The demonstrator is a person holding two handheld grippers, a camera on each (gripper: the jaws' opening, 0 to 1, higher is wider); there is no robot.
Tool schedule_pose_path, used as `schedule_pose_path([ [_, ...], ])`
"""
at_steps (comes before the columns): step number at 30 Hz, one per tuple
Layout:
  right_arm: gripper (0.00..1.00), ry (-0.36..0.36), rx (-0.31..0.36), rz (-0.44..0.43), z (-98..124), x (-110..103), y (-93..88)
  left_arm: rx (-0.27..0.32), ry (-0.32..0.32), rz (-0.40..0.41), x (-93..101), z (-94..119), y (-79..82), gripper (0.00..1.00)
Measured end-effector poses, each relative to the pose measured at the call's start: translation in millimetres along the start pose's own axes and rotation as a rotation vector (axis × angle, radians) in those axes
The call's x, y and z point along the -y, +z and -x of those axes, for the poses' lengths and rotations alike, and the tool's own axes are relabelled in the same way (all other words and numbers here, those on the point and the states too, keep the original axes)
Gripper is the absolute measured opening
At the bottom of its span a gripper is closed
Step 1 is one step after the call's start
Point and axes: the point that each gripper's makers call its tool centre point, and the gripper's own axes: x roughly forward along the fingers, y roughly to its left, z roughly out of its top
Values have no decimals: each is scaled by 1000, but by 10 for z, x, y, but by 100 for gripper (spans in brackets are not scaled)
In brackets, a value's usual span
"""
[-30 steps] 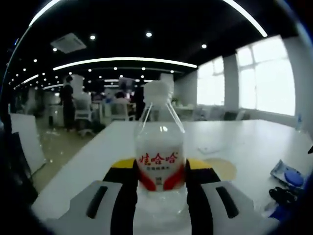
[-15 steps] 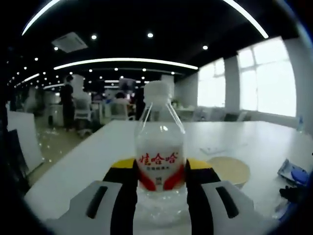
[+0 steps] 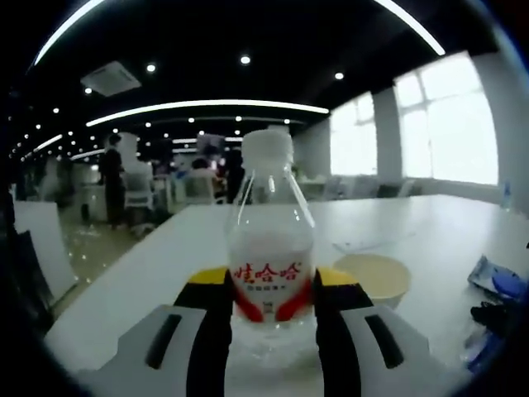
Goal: Arrange the tabletop items into an orderly group along one side of the table until the central work area is clear of visible clutter.
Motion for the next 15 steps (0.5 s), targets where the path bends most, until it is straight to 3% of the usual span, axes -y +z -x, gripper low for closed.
schedule_pose_path([
  [9,99,-1,-18,-7,-3,24,-37,-17,27,-8,34,115,-46,35],
  [15,99,3,-15,-12,-2,18,-26,-44,80,-24,60,167,-53,35],
])
